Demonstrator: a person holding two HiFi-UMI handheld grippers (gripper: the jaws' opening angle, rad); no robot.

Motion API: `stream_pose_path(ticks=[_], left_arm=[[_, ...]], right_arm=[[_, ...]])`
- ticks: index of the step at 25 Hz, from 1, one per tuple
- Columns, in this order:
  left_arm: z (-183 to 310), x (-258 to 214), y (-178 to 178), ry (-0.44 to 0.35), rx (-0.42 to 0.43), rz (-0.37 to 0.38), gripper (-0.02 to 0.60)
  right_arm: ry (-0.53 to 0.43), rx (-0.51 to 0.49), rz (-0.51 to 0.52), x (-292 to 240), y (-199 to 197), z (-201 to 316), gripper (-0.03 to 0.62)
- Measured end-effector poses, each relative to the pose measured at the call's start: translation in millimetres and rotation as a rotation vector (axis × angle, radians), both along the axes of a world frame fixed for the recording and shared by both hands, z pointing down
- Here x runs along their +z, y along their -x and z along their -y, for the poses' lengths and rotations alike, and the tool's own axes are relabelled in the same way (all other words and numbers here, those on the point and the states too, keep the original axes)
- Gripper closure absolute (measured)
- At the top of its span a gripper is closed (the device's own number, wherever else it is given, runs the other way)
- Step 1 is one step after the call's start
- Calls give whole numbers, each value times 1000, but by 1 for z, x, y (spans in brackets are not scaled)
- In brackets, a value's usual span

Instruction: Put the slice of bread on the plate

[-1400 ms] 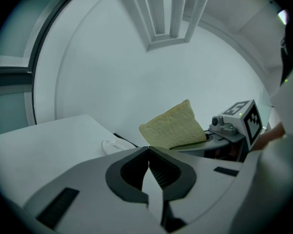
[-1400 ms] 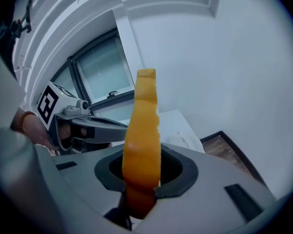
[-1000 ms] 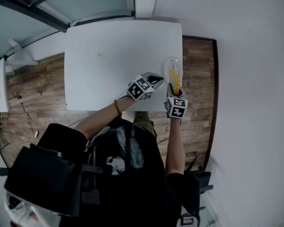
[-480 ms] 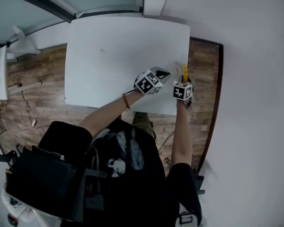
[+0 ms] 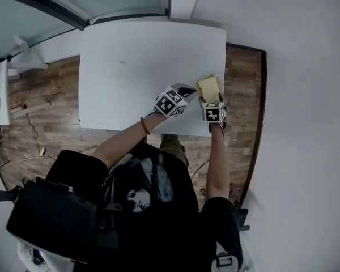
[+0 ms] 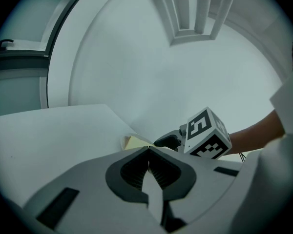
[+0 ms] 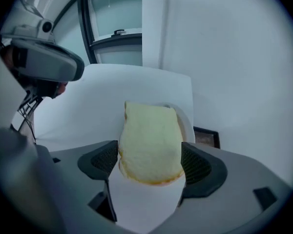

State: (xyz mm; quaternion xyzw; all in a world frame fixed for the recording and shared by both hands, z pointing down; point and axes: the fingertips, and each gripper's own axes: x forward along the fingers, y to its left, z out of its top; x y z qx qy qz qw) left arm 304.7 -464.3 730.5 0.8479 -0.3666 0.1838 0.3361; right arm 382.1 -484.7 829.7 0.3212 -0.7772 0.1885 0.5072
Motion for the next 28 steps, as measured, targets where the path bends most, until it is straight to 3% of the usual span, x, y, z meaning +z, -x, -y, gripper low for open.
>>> stream_pose_path(ticks=[5, 10, 12, 15, 19, 28], left_arm=[[-17, -6, 0, 3, 44, -16, 575], [-41, -34, 3, -48, 78, -43, 575], [-51, -50, 5, -84, 90, -50, 575], [-67, -73, 6, -136, 118, -58, 576], [-86, -96, 8, -181, 135, -76, 576], [-97, -108, 15, -220, 150, -67, 575]], right_arm=[[-57, 163, 110, -26, -15, -21, 206], [-192, 323, 325, -91, -15, -52, 216], [-261, 367, 374, -122, -14, -64, 328], [-343, 452, 453, -164, -13, -81, 446], [-419, 505, 505, -203, -10, -103, 551], [-460, 525, 530, -219, -9, -124, 566]])
